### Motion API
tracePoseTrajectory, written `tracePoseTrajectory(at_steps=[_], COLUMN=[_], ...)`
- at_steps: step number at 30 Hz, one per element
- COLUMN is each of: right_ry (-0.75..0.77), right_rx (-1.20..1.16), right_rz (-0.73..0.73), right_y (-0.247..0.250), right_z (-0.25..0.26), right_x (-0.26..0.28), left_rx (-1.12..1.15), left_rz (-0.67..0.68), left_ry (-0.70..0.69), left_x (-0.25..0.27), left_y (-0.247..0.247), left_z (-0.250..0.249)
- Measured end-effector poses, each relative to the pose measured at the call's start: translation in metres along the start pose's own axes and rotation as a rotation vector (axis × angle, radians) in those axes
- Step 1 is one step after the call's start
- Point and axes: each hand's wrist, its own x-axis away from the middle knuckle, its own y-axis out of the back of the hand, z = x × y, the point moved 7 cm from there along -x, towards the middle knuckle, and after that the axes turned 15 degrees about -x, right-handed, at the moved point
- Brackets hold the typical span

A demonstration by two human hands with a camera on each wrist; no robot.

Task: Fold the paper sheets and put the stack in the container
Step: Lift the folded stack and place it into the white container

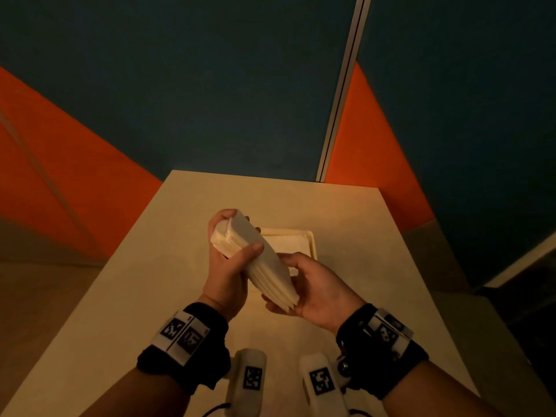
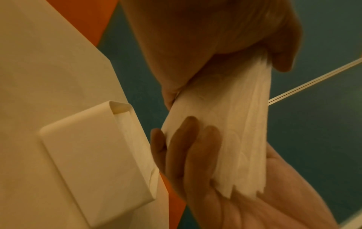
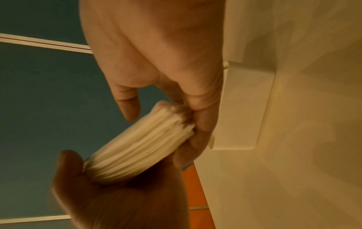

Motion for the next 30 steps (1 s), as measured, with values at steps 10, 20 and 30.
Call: tracePoseTrajectory(at_steps=[10, 20, 30], right_ry=[-0.046, 0.172, 0.553], right_rx=[-0.008, 0.042, 0.42], right_rz=[0.014, -0.111, -0.224], right_y=[-0.001, 0.02, 0.025], right_z=[-0.005, 0.015, 0.071], right_x=[-0.002, -0.01, -0.02], left_rx=[-0.113, 0.013, -0.362], left_rz=[0.004, 0.021, 0.028], left_ry=[0.008, 0.177, 0.57], left_x=[0.005, 0.0, -0.019], left_y=[-0.003, 0.004, 0.033], left_z=[0.009, 0.022, 0.054])
